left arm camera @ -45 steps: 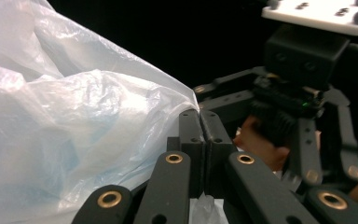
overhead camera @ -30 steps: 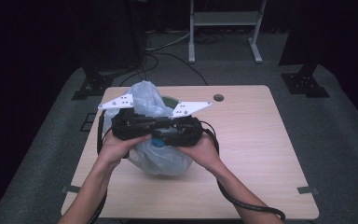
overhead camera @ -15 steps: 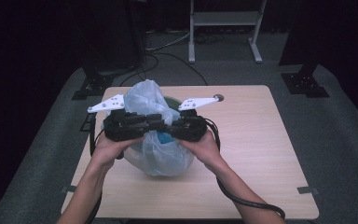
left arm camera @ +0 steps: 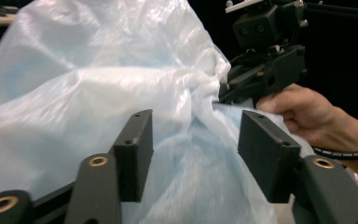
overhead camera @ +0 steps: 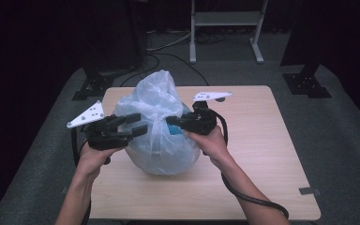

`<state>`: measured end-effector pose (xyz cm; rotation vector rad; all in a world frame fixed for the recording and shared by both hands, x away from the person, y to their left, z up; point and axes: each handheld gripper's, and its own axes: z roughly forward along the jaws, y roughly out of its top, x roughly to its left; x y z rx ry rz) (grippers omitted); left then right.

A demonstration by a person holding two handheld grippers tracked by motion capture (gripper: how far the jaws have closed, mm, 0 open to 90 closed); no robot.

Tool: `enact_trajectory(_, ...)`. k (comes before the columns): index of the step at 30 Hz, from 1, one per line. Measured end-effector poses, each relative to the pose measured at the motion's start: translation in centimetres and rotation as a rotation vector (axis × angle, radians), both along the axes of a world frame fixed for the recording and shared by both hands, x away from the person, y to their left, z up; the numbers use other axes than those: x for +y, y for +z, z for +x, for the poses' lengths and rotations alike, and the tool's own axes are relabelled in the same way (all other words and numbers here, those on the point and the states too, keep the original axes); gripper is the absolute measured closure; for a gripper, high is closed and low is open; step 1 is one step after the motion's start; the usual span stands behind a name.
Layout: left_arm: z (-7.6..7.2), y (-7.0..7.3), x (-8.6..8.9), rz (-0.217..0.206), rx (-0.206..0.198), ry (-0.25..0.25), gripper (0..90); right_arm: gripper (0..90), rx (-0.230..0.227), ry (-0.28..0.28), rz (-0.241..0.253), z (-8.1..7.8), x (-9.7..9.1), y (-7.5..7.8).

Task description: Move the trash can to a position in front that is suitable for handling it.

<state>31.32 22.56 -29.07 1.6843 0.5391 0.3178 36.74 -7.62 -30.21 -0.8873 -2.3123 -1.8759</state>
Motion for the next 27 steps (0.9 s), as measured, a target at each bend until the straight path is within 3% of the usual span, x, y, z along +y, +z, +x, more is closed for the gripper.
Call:
enact_trajectory(4,-0.6,-0.1,1.0,-0.011,-0.013,0.03,37.3,86.7,0.01,-0.009,0.012,0.4,-0.4,0.2)
enact_trajectory(11,-1.8,-0.1,2.3,-0.016,-0.048,0.066,33.0,86.7,0.034,-0.019,0.078,1.2,-1.5,1.0)
enact_trajectory(17,-2.2,-1.1,3.2,-0.023,-0.031,0.1,22.9,86.6,0.038,-0.031,0.108,1.5,-2.2,2.1)
enact_trajectory(22,-2.9,-2.1,4.2,-0.029,-0.038,0.13,19.4,86.6,0.035,-0.041,0.129,1.8,-2.8,3.3)
enact_trajectory(25,-3.1,-2.6,4.8,-0.054,-0.035,0.136,17.7,86.6,0.026,-0.053,0.153,1.9,-3.4,3.9)
enact_trajectory(27,-3.1,-2.9,5.1,-0.045,-0.033,0.139,17.5,86.6,0.023,-0.063,0.169,2.0,-3.8,4.3)
